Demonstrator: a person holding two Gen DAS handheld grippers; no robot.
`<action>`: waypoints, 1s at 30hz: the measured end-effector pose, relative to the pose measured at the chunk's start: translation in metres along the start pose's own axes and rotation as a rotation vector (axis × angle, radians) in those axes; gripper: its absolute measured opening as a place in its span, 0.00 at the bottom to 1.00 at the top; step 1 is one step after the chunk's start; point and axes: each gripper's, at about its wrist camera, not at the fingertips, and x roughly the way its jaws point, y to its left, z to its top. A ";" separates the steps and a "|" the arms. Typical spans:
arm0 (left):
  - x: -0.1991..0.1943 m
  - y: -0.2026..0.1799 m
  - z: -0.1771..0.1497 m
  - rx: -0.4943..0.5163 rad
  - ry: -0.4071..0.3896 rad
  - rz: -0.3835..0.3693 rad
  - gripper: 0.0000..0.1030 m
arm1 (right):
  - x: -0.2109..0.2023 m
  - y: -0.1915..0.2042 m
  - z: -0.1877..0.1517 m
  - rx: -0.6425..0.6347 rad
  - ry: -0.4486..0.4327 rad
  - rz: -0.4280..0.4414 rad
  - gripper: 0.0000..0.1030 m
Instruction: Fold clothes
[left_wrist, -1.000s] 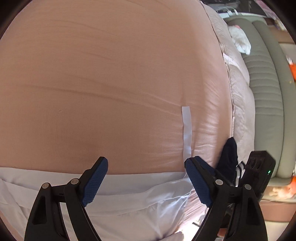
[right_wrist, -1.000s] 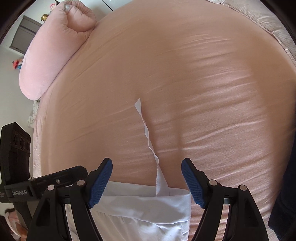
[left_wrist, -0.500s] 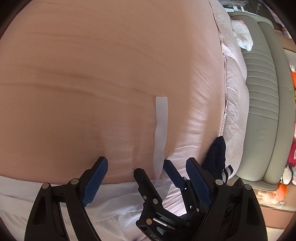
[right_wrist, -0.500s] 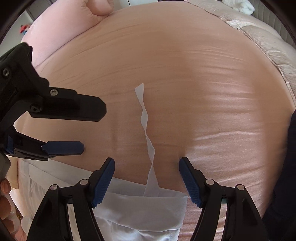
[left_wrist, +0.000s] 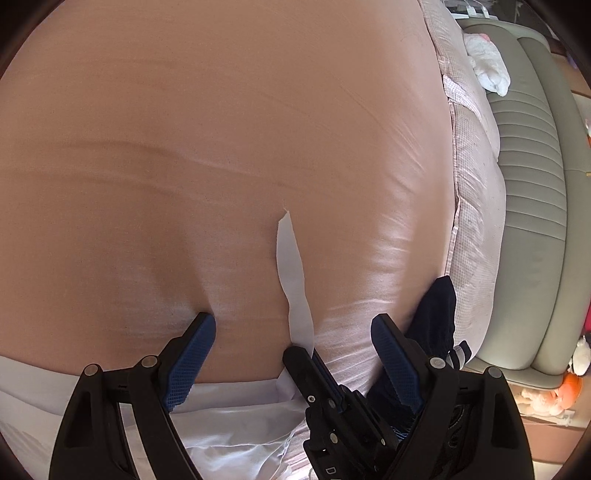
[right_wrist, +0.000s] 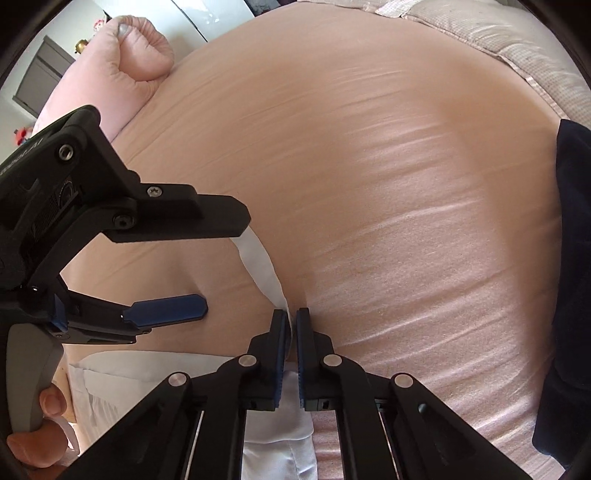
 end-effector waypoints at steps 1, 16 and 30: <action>0.000 -0.002 -0.001 0.017 -0.002 0.013 0.83 | -0.002 -0.004 0.000 0.022 -0.003 0.021 0.01; -0.004 0.000 -0.003 0.158 0.039 0.060 0.81 | -0.044 -0.012 0.002 -0.087 -0.043 0.377 0.02; 0.013 -0.040 -0.032 0.422 -0.012 0.428 0.50 | -0.028 0.019 0.027 -0.172 0.052 0.232 0.05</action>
